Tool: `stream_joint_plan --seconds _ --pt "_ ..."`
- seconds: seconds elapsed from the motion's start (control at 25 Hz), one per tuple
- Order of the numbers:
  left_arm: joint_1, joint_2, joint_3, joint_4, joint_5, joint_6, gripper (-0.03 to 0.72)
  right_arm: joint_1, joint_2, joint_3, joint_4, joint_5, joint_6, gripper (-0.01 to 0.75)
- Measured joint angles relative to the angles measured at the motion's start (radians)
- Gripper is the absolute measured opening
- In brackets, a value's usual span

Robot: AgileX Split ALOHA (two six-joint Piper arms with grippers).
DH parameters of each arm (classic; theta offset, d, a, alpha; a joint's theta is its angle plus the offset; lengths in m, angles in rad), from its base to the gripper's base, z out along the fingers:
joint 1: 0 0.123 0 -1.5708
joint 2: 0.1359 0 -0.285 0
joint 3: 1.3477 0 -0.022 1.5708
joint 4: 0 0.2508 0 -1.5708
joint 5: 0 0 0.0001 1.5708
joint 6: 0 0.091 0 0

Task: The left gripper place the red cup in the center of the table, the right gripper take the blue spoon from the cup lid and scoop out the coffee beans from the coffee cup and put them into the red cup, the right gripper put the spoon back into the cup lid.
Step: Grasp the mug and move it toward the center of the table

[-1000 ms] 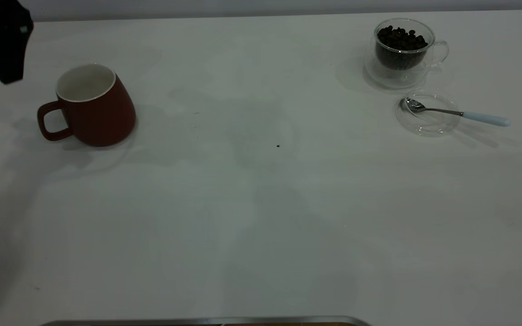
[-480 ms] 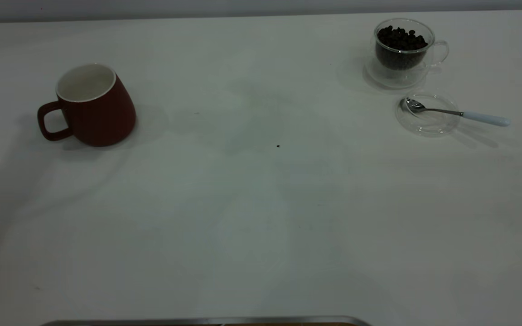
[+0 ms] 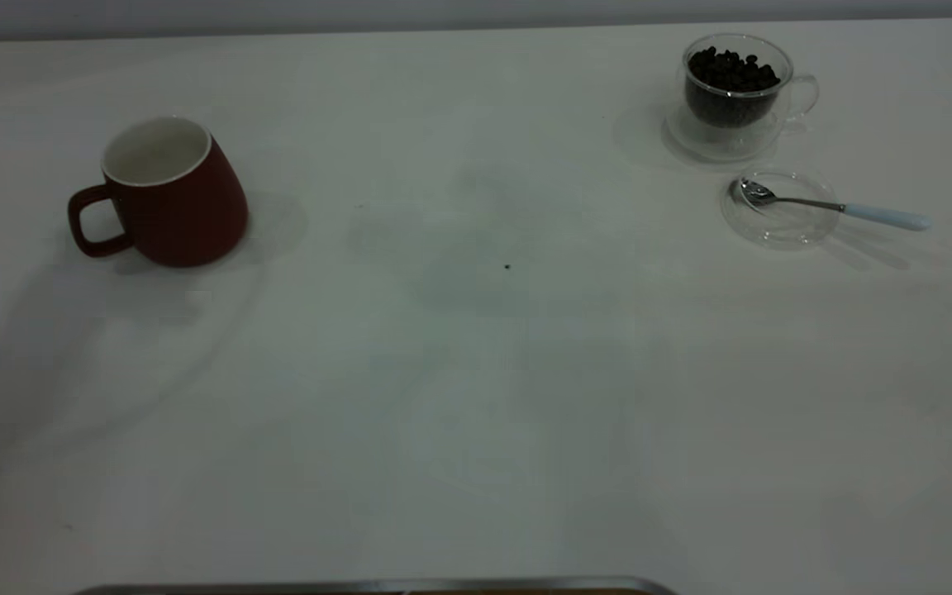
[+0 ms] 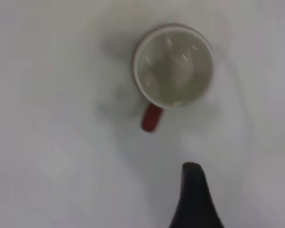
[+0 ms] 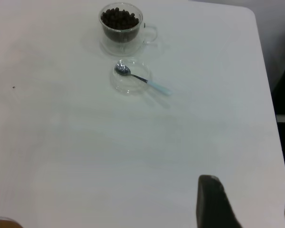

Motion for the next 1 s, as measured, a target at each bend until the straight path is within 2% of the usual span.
stream_joint_plan --seconds 0.12,0.24,0.36,0.56,1.0 --pt "-0.002 -0.088 0.241 0.012 -0.177 0.014 0.59 0.0 0.0 0.0 0.0 0.0 0.0 0.402" --pt "0.021 -0.109 0.343 0.055 -0.178 -0.023 0.59 0.0 0.0 0.0 0.0 0.0 0.0 0.402" --pt "0.076 -0.109 0.358 0.13 -0.158 -0.069 0.59 0.0 0.0 0.0 0.0 0.0 0.0 0.402" --pt "0.148 -0.064 0.358 0.258 -0.263 -0.076 0.59 0.0 0.0 0.0 0.0 0.0 0.0 0.402" --pt "0.154 0.222 0.311 0.26 -0.343 -0.016 0.59 0.0 0.0 0.0 0.0 0.0 0.0 0.402"
